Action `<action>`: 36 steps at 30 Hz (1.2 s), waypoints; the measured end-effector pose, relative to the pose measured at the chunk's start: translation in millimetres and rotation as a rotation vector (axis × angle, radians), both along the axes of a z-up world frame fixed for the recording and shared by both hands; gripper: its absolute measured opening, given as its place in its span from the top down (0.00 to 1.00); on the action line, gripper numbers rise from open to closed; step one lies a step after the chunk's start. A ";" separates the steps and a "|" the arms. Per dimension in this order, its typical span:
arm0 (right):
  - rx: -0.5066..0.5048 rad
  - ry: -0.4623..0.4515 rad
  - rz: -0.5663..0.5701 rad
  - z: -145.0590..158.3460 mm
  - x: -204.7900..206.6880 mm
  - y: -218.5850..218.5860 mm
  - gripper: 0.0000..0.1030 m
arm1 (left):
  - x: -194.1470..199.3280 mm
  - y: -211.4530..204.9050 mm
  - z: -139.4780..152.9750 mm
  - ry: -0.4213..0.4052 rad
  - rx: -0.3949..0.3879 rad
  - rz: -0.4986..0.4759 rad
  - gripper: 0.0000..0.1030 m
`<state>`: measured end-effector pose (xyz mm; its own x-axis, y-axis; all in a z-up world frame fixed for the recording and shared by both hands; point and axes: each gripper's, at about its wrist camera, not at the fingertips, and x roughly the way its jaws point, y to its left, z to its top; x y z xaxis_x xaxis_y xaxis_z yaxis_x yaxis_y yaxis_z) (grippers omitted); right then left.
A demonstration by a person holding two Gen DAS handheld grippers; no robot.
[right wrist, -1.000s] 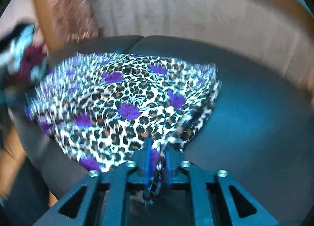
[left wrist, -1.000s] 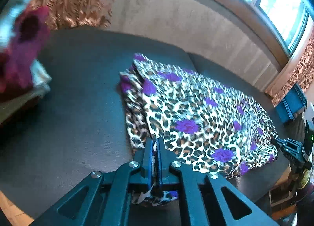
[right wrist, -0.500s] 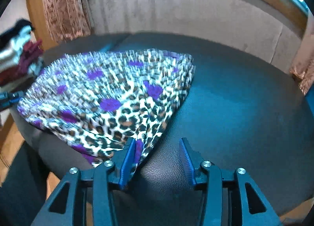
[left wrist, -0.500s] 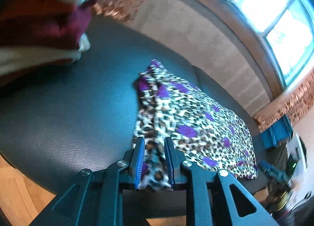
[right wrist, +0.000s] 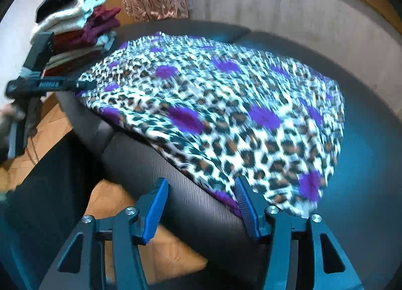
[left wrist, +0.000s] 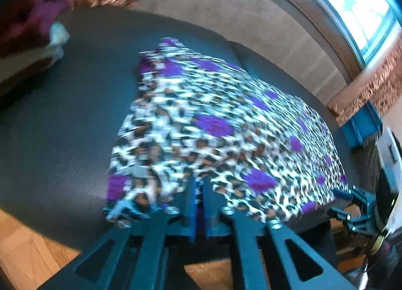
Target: Fold clothes
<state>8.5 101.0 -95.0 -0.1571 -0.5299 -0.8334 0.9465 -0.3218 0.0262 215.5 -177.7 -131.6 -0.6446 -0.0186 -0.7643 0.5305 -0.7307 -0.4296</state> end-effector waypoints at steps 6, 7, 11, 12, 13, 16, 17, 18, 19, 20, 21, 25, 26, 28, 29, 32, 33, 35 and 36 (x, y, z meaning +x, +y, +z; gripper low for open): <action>0.005 -0.011 0.019 3.3 -2.2 22.2 0.44 | 3.4 9.9 19.5 -0.004 -0.007 -0.029 0.97; 0.005 -0.047 0.005 6.6 -5.6 19.3 0.43 | -0.9 14.0 26.1 0.013 -0.031 -0.049 0.95; -0.121 -0.121 -0.104 39.2 -24.9 8.6 0.40 | -21.1 29.6 50.9 0.074 -0.120 -0.129 0.86; -0.187 -0.135 -0.139 49.1 -32.8 6.7 0.36 | -34.7 30.3 51.7 0.072 -0.131 -0.135 0.86; -0.263 -0.150 -0.182 58.9 -42.3 3.5 0.24 | -48.3 29.0 50.7 0.073 -0.139 -0.133 0.86; -0.405 -0.176 -0.285 70.9 -69.7 -18.0 0.08 | -71.2 19.8 49.1 0.084 -0.154 -0.106 0.86; -0.421 -0.193 -0.307 68.7 -80.2 -29.4 0.07 | -77.6 15.2 47.9 0.083 -0.161 -0.089 0.86; -0.418 -0.212 -0.325 62.8 -89.2 -42.1 0.06 | -82.7 10.5 45.7 0.076 -0.175 -0.068 0.86; -0.408 -0.223 -0.340 56.0 -97.4 -53.7 0.06 | -84.7 5.2 40.7 0.057 -0.193 -0.042 0.86; -0.386 -0.221 -0.352 47.8 -104.5 -63.5 0.06 | -85.1 -0.9 33.9 0.032 -0.206 -0.014 0.86; -0.362 -0.213 -0.364 40.7 -110.3 -70.4 0.06 | -84.5 -7.6 23.0 -0.010 -0.213 0.013 0.86; -0.186 -0.081 -0.457 5.0 -130.1 -71.4 0.06 | -61.1 -12.9 6.6 0.013 -0.287 0.014 0.91; -0.192 -0.062 -0.458 4.2 -130.5 -68.6 0.06 | -58.4 -10.6 5.8 0.009 -0.321 0.012 0.92; -0.192 -0.063 -0.473 3.7 -132.6 -68.3 0.05 | -57.8 -11.5 4.7 0.021 -0.323 0.027 0.92; -0.187 -0.059 -0.472 3.3 -132.5 -70.0 0.01 | -58.9 -14.3 5.0 0.026 -0.305 0.036 0.92; -0.110 0.021 -0.442 0.9 -121.7 -89.1 0.00 | -53.5 -30.5 10.4 0.073 -0.165 0.064 0.93; -0.095 0.042 -0.436 0.5 -118.3 -93.6 0.00 | -46.2 -37.2 14.2 0.095 -0.113 0.074 0.93; -0.108 0.038 -0.435 1.2 -117.4 -94.0 0.00 | -32.6 -44.1 22.5 0.121 -0.086 0.110 0.82; -0.119 0.029 -0.436 2.3 -118.4 -92.9 0.00 | -27.1 -46.3 26.7 0.127 -0.095 0.122 0.81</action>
<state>-110.0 8.1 -92.7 -0.4091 -0.5011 -0.7626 0.7243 -0.6866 0.0626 188.4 -224.0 -104.9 -0.7240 -0.1708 -0.6683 0.5637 -0.7048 -0.4306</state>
